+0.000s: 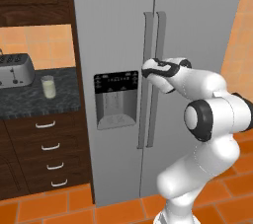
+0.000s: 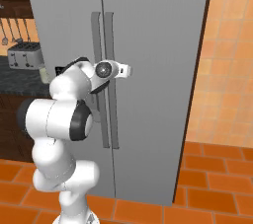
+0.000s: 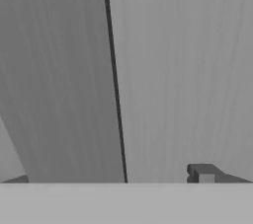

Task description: Grab a lemon wedge from the fridge and one ice cube from the ice bowl, and put them in the glass of lemonade.

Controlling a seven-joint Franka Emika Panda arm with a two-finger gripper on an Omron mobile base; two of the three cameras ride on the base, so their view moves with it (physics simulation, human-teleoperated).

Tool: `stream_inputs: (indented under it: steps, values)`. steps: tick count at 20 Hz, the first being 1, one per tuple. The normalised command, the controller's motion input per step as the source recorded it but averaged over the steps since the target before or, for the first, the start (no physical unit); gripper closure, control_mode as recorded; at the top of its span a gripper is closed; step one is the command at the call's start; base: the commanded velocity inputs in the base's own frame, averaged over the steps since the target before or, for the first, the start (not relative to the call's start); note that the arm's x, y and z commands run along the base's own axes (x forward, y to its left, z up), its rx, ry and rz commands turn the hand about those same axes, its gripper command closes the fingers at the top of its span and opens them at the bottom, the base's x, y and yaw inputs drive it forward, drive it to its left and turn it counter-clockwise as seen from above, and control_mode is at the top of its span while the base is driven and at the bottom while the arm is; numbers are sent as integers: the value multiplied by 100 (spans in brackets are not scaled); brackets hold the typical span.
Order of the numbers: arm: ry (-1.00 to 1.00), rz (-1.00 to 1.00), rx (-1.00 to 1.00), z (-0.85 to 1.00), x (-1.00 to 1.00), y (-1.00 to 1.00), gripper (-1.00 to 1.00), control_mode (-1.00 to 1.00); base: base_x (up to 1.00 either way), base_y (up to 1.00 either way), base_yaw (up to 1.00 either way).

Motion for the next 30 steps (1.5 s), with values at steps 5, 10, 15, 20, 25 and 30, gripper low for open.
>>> stream_inputs:
  steps: [5, 10, 15, 20, 25, 30]
  values:
    - [0, 0, 0, -2, 15, 0, 100, -100, 0, 0, 0]
    - [12, 0, 0, 9, -55, -4, 100, -100, 0, 0, 0]
    - [32, -6, 0, 25, -97, -39, 100, -100, 0, 0, 0]
    - [28, -8, 0, 36, -100, -64, 100, -100, 0, 0, 0]
    - [29, -8, 1, 43, -100, -72, 100, -100, 0, 0, 0]
    - [24, -5, 1, 42, -100, -77, 100, -100, 0, 0, 0]
